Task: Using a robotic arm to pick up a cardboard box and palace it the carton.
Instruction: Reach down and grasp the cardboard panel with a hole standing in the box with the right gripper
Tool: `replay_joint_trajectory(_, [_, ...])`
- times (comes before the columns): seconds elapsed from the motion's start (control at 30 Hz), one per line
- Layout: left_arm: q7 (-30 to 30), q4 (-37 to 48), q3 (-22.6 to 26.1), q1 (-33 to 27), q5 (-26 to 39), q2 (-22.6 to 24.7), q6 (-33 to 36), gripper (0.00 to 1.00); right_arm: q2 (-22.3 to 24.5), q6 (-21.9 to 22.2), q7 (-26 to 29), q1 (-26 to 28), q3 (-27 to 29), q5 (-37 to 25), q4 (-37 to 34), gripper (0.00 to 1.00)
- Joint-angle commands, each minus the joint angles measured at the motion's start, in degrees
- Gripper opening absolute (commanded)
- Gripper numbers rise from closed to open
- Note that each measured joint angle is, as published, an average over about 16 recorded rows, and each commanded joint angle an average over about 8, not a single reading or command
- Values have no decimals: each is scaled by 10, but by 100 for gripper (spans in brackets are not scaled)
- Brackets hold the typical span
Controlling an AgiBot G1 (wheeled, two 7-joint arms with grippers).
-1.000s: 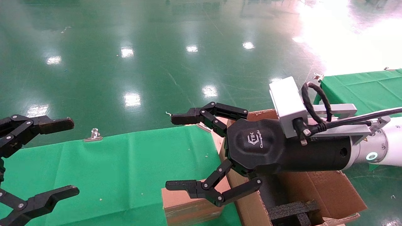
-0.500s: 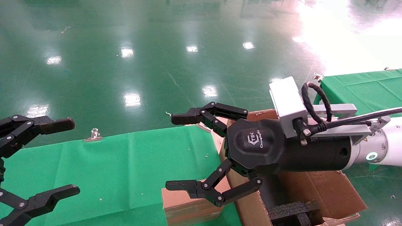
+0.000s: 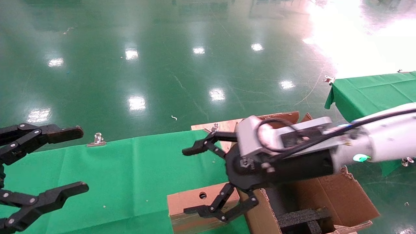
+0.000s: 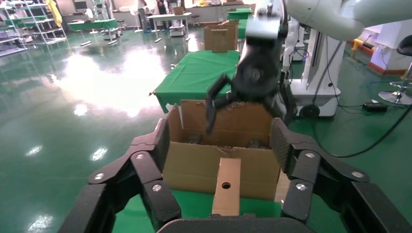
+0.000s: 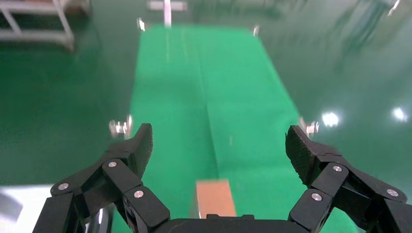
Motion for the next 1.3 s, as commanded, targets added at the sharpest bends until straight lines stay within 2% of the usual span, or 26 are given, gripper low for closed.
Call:
replay_joint_trajectory(0.03, [0,0,0,0,0,0,0,0,-10,-6,9,25,-22,-39,-3,100])
replay_joint_trajectory(0.2, [0,0,0,0,0,0,0,0,-43,-10,14,66,-77,-104,-22,100])
replay_joint_trajectory(0.47, [0,0,0,0,0,0,0,0,-88,-11,-2,116,-152,-168,-57,100])
replay_joint_trajectory(0.9, [0,0,0,0,0,0,0,0,-138,-9,-25,179,-256,-250,-96,100])
replay_joint_trajectory(1.17, [0,0,0,0,0,0,0,1,-155,-9,-40,204,-300,-264,-115,100])
replay_joint_trajectory(1.2, [0,0,0,0,0,0,0,10,-156,-9,-41,206,-304,-262,-117,100])
replay_joint_trajectory(1.3, [0,0,0,0,0,0,0,48,-159,-8,-46,211,-314,-258,-122,100])
